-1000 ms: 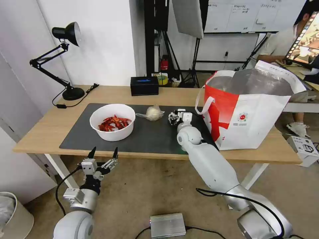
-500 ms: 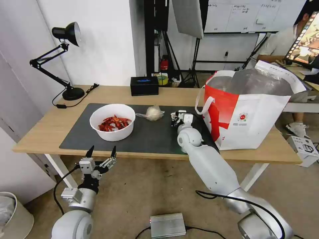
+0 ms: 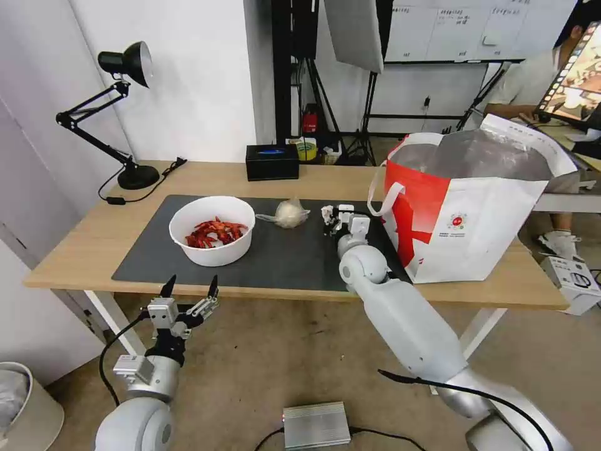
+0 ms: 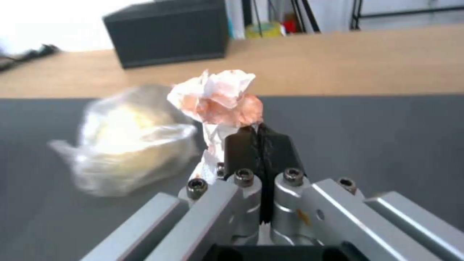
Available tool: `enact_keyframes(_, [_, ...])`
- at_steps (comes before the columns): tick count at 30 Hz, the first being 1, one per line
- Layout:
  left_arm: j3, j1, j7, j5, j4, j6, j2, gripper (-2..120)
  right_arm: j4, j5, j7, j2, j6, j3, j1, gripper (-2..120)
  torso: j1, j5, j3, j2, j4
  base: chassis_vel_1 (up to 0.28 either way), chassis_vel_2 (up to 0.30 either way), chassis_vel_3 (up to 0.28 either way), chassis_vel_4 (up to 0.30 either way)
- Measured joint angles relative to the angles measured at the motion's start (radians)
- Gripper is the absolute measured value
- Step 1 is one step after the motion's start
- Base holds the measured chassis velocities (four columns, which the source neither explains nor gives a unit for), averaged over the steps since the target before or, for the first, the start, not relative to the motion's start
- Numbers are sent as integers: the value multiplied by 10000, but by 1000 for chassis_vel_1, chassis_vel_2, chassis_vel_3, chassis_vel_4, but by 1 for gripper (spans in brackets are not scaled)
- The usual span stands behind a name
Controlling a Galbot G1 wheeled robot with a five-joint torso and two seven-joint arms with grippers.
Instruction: Pick up the trash from the table and place it into the takeout bag.
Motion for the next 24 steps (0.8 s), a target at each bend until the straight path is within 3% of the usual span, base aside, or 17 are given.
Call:
enact_keyframes(7, [27,109,-1,2,-4,-3,70,100,1253,-232,-714,-593,570,121,-769,0,-1,-1,0,0,0,0,0,0,0])
enact_keyframes(14, [52,114,-4,5,-32,-3,145,100,2839,-1484,-1415,-1193,1669,609,-1818,0,0,1,0,0,-1,0,0,0,0])
enact_keyframes(16, [52,127,-4,11,-33,-3,179,100,3400,-2182,-1718,-1419,2419,1059,-2264,0,-2,0,0,1,1,0,0,0,0])
enact_keyframes(24, [119,144,0,54,-32,-2,165,100,4261,-2454,-2095,-1830,3755,2402,-3018,0,-2,0,0,2,0,0,0,0,0])
